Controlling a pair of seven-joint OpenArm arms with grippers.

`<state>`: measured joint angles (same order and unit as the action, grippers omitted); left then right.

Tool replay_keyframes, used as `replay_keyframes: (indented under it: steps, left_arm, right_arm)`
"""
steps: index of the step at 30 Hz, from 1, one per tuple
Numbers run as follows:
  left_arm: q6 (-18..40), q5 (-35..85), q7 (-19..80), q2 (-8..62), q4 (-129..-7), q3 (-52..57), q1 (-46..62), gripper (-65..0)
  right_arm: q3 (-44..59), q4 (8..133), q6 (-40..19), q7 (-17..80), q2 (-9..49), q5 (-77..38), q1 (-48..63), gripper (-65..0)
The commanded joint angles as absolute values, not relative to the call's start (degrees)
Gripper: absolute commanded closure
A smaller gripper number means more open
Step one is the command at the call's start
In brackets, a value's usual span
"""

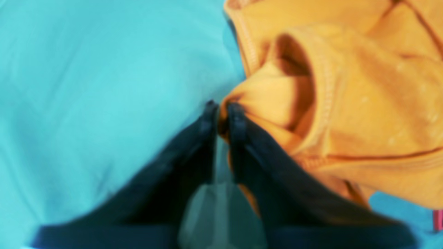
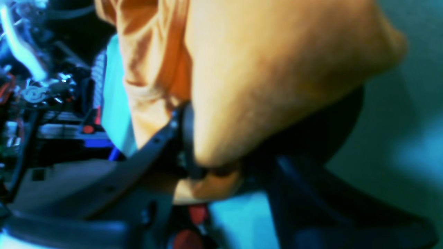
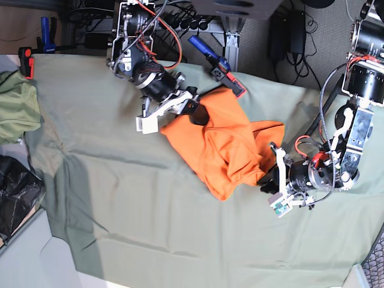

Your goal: Fold the T-shirt properly

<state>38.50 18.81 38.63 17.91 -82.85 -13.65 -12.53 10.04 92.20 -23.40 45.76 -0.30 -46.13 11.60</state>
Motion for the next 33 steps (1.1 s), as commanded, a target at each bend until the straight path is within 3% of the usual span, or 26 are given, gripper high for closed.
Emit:
replay_keyframes:
  steps: [1, 6, 10, 12, 17, 27, 33]
  left_arm:
    - [37.45, 19.62, 37.87, 18.28, -84.36, -13.15, -13.45, -19.1]
    - [37.52, 22.31, 37.95, 18.26, -86.8, -9.54, -11.03, -22.5]
    - [38.68, 25.98, 38.74, 18.26, -88.53, -5.34, -9.41, -22.7]
    - [39.07, 27.81, 40.32, 18.26, -88.84, -3.7, -9.17, -22.9]
    - [39.92, 31.35, 43.46, 18.31, -88.84, 0.08, -9.15, -29.3]
    - [40.0, 39.42, 44.73, 20.05, -90.21, 4.64, -2.26, -29.2]
    - [40.0, 39.44, 43.79, 19.99, -92.9, 4.64, 1.54, -29.2]
  right_arm:
    - [10.17, 93.62, -30.04, 45.21, 0.21, -46.74, 11.16, -14.9]
    - [12.32, 94.45, -30.06, 45.25, 1.52, -46.26, 11.16, -15.9]
    - [13.28, 94.45, -30.06, 45.25, 2.63, -46.24, 11.18, -35.2]
    - [13.28, 94.48, -30.06, 45.23, 3.38, -46.26, 11.16, -41.5]
    - [14.41, 94.83, -30.04, 45.76, 5.1, -46.26, 11.16, -41.6]
    - [26.04, 98.72, -30.0, 45.15, 11.97, -46.98, 11.11, -41.5]
    - [27.27, 98.78, -30.02, 45.19, 16.27, -46.89, 11.14, -41.4]
